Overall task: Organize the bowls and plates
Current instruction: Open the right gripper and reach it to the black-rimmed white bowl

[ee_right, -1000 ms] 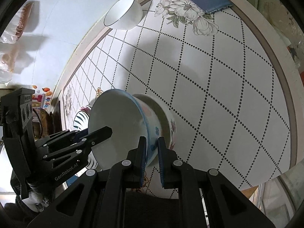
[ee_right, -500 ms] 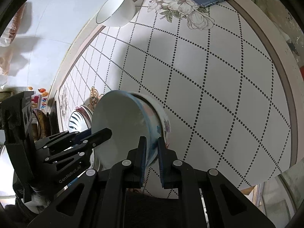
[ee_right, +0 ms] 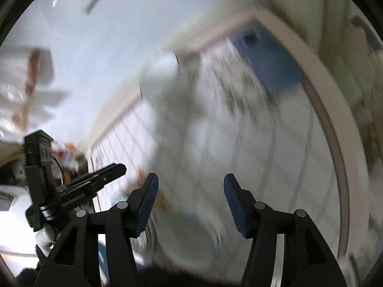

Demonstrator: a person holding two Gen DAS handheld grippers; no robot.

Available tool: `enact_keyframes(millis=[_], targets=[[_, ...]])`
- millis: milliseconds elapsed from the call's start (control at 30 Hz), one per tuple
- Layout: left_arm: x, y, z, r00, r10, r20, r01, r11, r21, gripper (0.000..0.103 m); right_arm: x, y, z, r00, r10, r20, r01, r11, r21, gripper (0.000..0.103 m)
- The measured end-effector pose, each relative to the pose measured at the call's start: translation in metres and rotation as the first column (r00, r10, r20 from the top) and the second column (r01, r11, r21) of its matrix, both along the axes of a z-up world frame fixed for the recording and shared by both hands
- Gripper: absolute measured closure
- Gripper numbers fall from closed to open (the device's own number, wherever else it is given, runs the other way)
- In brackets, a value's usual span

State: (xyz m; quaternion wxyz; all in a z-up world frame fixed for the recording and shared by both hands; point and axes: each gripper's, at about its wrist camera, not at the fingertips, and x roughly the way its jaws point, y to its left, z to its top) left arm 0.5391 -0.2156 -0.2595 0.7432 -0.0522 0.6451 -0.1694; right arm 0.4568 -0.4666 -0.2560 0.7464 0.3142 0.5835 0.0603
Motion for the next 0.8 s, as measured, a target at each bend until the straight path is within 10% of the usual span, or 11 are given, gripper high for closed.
enact_keyframes(millis=[200, 400, 533, 800], targets=[[0.077, 0.007, -0.054, 0.978, 0.154, -0.141, -0.168, 0.982, -0.089, 0.065, 0.099, -0.015, -0.035, 0.995, -0.092, 0.048, 0.088, 0.993, 0.081, 0.043], [0.100, -0.008, -0.084, 0.984, 0.111, -0.142, -0.120, 0.991, -0.052, 0.067, 0.158, 0.002, -0.089, 0.997, -0.062, -0.041, 0.066, 0.993, 0.101, 0.047], [0.102, -0.021, -0.087, 0.992, 0.058, -0.109, -0.061, 0.998, -0.022, 0.091, 0.169, 0.011, -0.107, 0.997, -0.040, -0.063, 0.046, 0.994, 0.098, 0.085], [0.100, -0.043, -0.083, 0.999, 0.007, -0.046, -0.003, 0.997, 0.076, 0.092, 0.168, 0.028, -0.101, 1.000, 0.000, -0.022, 0.000, 1.000, 0.010, 0.087]])
